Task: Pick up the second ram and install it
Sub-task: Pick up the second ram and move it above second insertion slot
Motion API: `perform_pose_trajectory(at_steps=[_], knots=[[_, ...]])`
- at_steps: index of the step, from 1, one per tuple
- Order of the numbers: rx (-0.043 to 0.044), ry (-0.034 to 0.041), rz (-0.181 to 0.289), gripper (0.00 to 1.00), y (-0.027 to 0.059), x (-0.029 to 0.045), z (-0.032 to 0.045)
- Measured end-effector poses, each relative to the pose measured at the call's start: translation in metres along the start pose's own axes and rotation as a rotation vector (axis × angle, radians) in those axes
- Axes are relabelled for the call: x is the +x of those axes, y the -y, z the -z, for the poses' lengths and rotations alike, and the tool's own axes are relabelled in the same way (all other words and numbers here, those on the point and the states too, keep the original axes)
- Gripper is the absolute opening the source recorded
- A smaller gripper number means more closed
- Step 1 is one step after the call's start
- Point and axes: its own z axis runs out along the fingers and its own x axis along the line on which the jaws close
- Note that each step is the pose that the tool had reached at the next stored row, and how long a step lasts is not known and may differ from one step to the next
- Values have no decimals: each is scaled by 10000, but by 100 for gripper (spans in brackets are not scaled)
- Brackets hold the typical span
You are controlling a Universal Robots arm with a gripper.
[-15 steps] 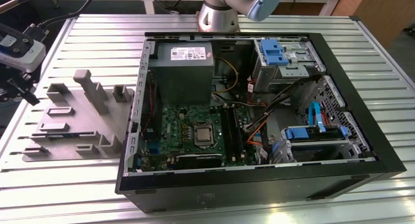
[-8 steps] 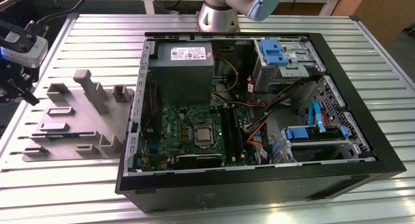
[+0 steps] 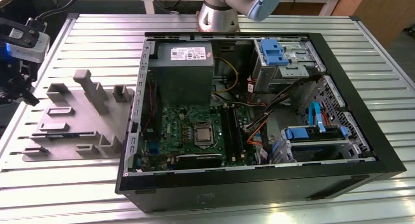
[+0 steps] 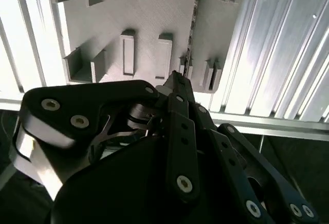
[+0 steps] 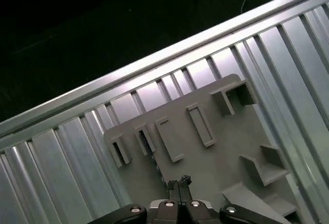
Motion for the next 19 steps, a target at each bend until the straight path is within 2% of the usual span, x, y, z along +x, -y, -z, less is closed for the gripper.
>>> perform_pose_trajectory(at_steps=[19], knots=[[-151, -173, 3454, 11, 4, 3, -74]])
